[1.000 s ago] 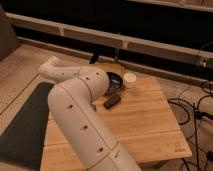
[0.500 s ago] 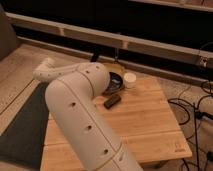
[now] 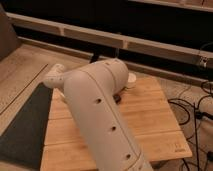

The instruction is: Place the pepper on the white sponge

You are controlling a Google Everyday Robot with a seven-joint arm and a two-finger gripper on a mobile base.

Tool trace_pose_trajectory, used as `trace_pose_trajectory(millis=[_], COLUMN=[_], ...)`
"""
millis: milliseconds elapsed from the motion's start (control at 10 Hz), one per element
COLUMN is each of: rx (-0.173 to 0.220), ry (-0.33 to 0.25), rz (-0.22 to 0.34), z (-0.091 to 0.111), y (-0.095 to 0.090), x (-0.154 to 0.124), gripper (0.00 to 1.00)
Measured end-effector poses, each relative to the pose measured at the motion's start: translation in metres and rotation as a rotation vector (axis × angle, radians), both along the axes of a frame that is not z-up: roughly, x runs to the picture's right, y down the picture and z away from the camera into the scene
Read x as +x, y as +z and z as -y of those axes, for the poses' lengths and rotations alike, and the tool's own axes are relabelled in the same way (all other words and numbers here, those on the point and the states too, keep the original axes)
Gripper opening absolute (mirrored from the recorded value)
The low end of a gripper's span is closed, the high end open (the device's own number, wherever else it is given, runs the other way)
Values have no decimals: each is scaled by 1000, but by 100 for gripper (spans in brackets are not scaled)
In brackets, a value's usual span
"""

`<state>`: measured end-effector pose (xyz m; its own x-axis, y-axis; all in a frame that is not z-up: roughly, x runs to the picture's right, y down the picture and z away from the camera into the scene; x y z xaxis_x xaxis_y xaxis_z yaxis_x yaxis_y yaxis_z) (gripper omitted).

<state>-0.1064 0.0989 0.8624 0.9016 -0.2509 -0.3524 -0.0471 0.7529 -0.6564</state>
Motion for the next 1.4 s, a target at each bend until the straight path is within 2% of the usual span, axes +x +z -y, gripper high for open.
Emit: trace_pose_trajectory(millis=[200,400,700,900,1000,1400], rx=[52,71,45,35,35,34], ry=[-5,-46,-87,-87,-86,-88], rz=[22,65,131,139,137,139], z=[15,26,11,5,5,4], y=[6,13,18,18,18,18], x=[19,18,-3,-4,-3,-5], gripper=[0,0,0,1,6,48])
